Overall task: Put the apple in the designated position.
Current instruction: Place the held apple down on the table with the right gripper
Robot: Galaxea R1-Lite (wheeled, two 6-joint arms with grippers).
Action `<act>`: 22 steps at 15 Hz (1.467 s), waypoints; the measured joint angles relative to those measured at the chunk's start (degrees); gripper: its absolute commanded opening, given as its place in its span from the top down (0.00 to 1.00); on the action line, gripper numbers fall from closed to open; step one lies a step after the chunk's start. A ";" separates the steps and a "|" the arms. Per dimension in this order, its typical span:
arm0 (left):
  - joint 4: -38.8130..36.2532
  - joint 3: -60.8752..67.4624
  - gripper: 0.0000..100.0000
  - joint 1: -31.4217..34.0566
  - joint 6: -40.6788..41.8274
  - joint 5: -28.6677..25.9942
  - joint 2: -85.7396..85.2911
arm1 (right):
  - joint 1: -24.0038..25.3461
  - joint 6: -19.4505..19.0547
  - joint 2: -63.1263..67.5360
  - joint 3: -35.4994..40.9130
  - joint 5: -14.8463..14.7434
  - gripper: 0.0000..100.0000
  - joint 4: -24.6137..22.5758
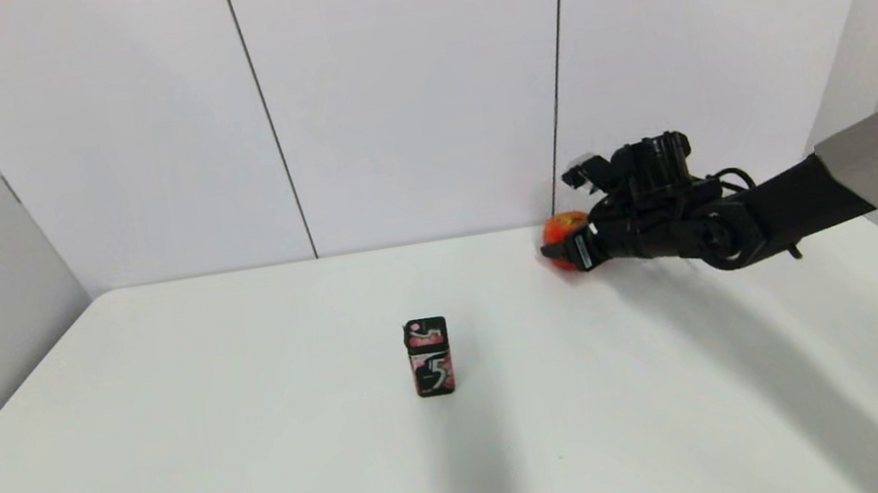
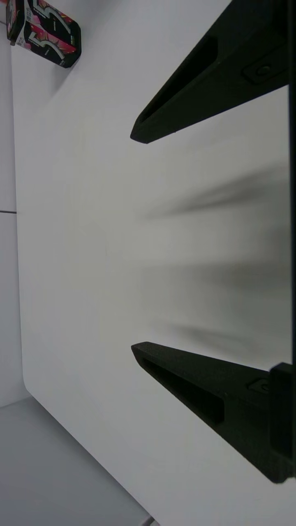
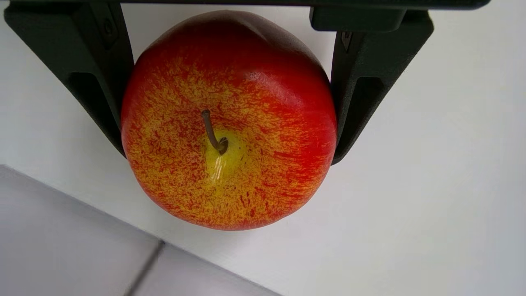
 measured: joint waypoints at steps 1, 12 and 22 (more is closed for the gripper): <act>0.00 0.00 0.00 0.02 0.02 0.00 0.00 | -0.09 -0.02 -0.94 0.11 -1.99 1.00 2.32; 0.00 0.00 0.00 0.02 0.02 0.02 0.00 | 6.28 0.37 -18.29 7.63 23.64 1.00 -1.96; 0.00 0.00 0.00 0.02 0.02 0.00 0.00 | 21.58 -0.16 -30.18 31.91 37.10 1.00 -16.41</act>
